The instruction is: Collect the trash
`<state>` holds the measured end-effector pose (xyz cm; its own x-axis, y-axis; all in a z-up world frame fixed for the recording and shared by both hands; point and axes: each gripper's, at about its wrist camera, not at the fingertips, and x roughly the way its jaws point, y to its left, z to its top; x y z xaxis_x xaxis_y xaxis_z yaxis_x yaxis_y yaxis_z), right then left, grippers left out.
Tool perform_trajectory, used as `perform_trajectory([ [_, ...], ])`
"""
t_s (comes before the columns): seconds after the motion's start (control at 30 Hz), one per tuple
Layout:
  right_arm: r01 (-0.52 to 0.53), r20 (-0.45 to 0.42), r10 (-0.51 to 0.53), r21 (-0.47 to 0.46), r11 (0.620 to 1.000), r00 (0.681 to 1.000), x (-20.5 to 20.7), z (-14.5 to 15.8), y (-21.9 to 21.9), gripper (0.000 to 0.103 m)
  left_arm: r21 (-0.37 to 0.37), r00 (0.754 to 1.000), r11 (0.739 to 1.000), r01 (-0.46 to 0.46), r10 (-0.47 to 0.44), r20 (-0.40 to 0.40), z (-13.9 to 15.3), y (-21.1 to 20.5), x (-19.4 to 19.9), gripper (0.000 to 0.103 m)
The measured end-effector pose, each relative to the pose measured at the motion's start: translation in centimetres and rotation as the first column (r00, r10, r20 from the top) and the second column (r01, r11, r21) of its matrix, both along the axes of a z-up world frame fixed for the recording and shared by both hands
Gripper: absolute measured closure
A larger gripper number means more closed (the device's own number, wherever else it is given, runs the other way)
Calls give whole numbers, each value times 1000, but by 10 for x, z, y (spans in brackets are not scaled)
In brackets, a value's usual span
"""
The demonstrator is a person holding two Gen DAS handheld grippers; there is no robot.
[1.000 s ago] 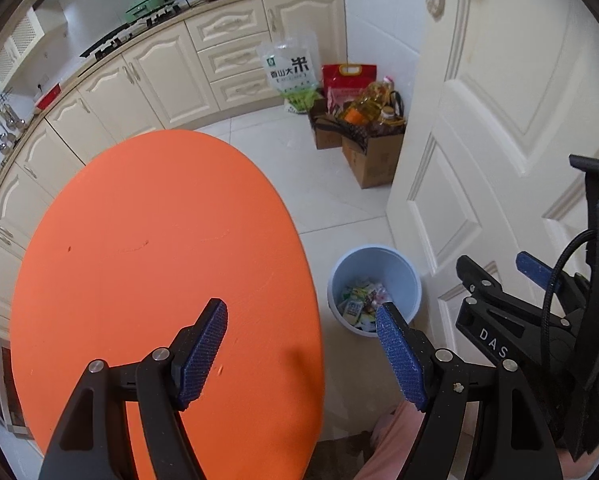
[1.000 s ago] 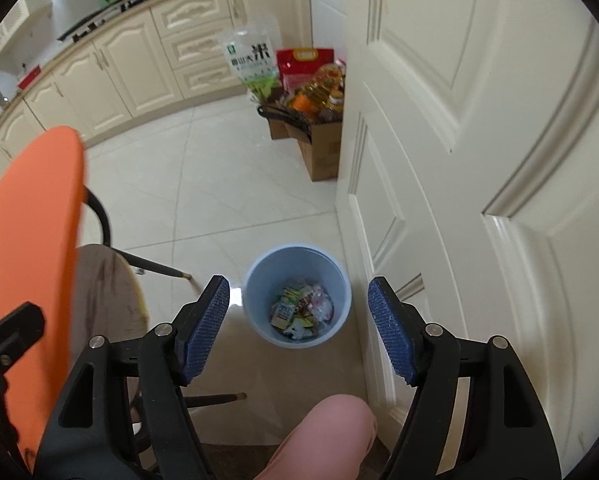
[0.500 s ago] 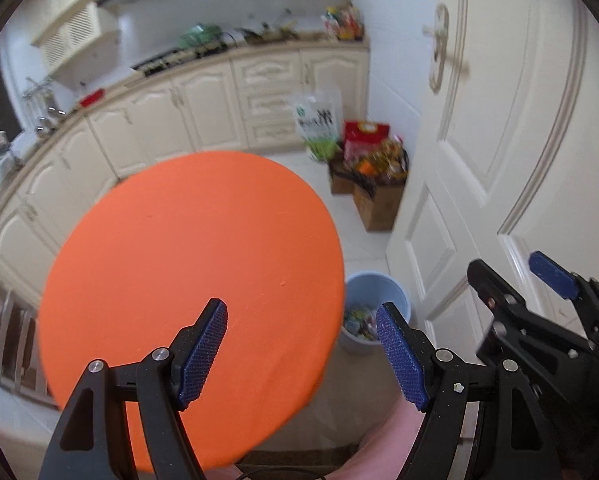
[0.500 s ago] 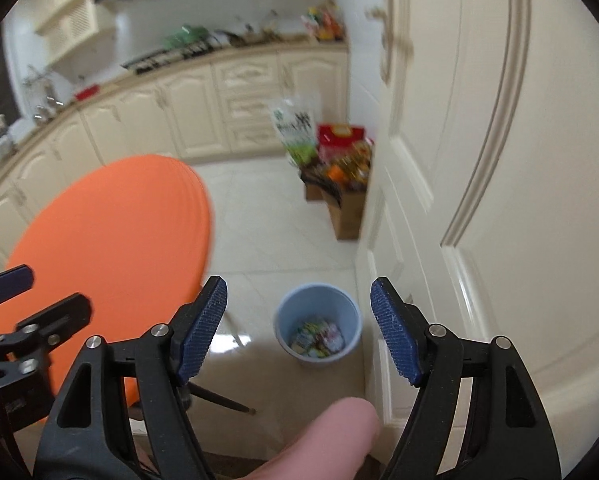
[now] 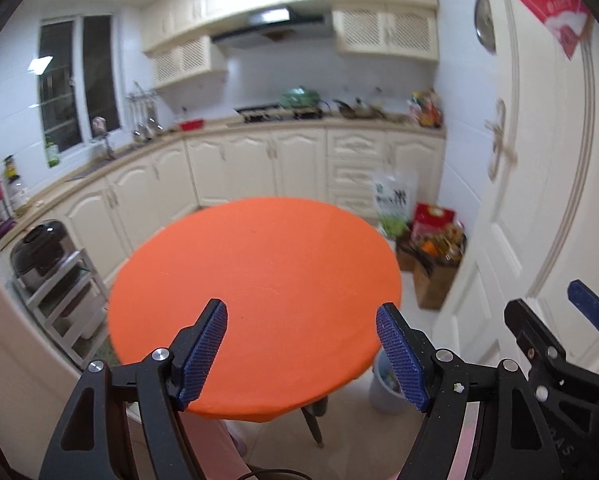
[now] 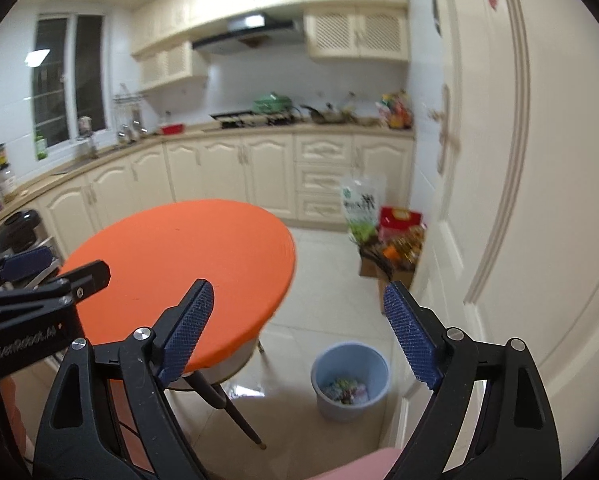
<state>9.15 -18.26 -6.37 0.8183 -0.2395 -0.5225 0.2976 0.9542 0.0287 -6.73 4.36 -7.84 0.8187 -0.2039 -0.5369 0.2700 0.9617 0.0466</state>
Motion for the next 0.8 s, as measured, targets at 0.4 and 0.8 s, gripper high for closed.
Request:
perform_trajectory([
  [0.4,13,120,0,-107,994,993,-34,12,22,8,-43,979,994,-101,107,176,-40,-17,-113,26],
  [0.8,39,146,-29,-71,997,989,-50,15,15,8,-75,980,995,-73,85,179,-69,-30,-152,25],
])
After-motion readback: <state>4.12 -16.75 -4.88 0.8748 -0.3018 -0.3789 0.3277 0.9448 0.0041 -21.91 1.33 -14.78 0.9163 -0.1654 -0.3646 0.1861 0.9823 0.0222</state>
